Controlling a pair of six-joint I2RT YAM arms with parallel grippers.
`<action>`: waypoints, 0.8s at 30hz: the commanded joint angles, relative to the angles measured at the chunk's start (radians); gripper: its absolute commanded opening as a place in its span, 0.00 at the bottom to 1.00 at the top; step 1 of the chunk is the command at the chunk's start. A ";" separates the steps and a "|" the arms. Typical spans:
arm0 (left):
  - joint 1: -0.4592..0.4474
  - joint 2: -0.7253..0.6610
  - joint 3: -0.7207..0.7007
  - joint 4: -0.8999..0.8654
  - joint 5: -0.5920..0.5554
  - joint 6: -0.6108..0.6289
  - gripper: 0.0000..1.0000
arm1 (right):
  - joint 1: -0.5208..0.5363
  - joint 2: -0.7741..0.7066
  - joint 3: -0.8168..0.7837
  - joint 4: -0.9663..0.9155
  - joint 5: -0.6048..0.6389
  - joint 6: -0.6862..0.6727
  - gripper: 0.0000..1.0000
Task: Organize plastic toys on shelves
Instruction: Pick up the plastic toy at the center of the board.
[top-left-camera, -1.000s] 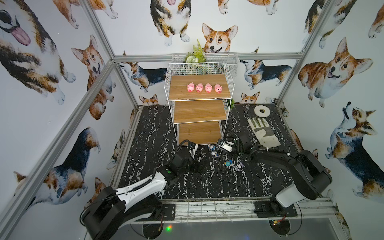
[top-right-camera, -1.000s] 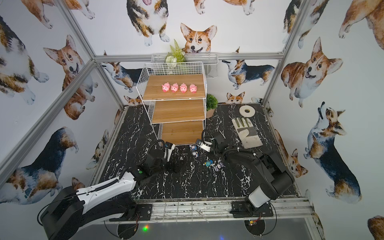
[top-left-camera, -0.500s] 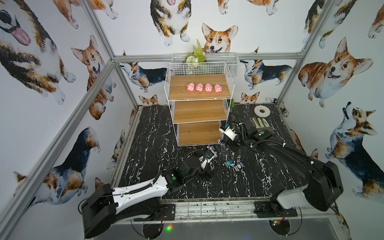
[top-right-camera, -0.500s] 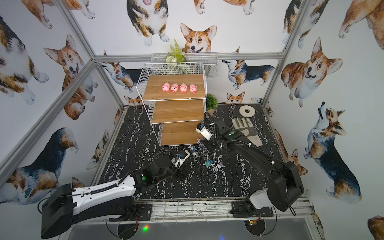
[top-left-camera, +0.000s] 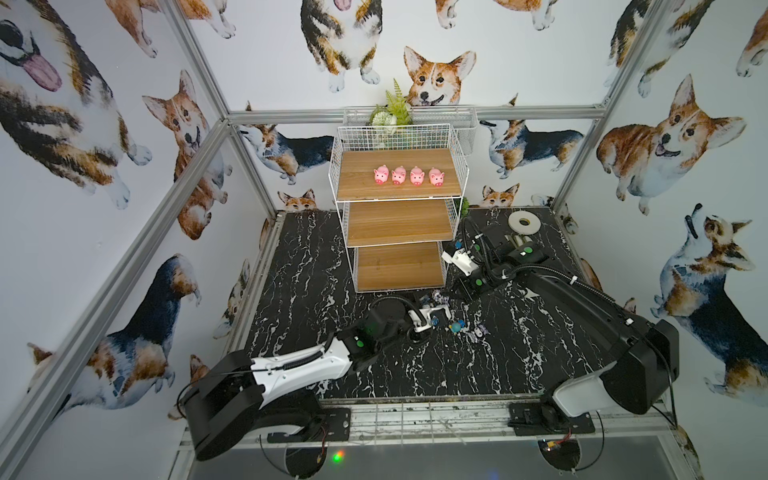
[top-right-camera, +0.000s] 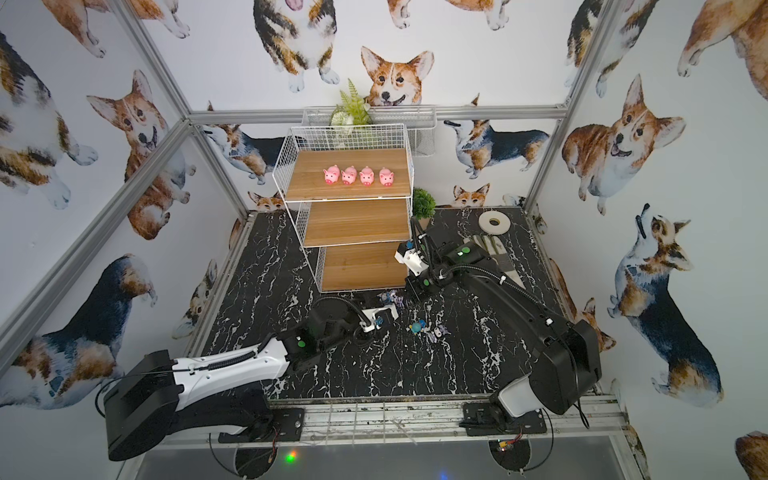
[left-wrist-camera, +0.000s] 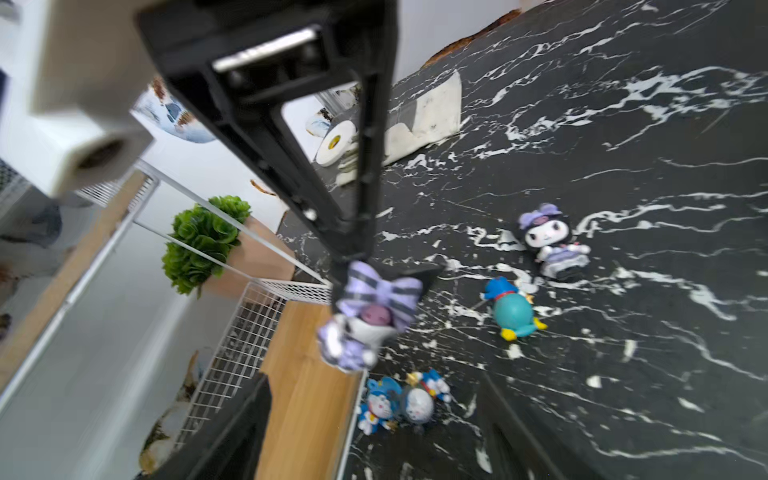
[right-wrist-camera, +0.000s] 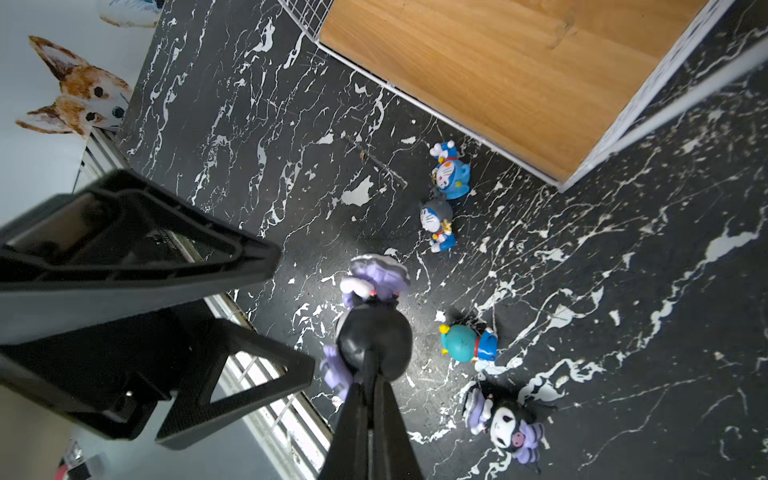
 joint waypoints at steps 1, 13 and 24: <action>0.024 0.028 0.053 -0.015 0.105 0.125 0.77 | 0.002 0.004 0.028 -0.054 -0.046 0.047 0.00; 0.039 0.077 0.129 -0.123 0.150 0.233 0.69 | 0.001 0.017 0.046 -0.046 -0.062 0.065 0.00; 0.025 0.110 0.146 -0.113 0.102 0.261 0.56 | 0.001 0.032 0.051 -0.036 -0.070 0.084 0.00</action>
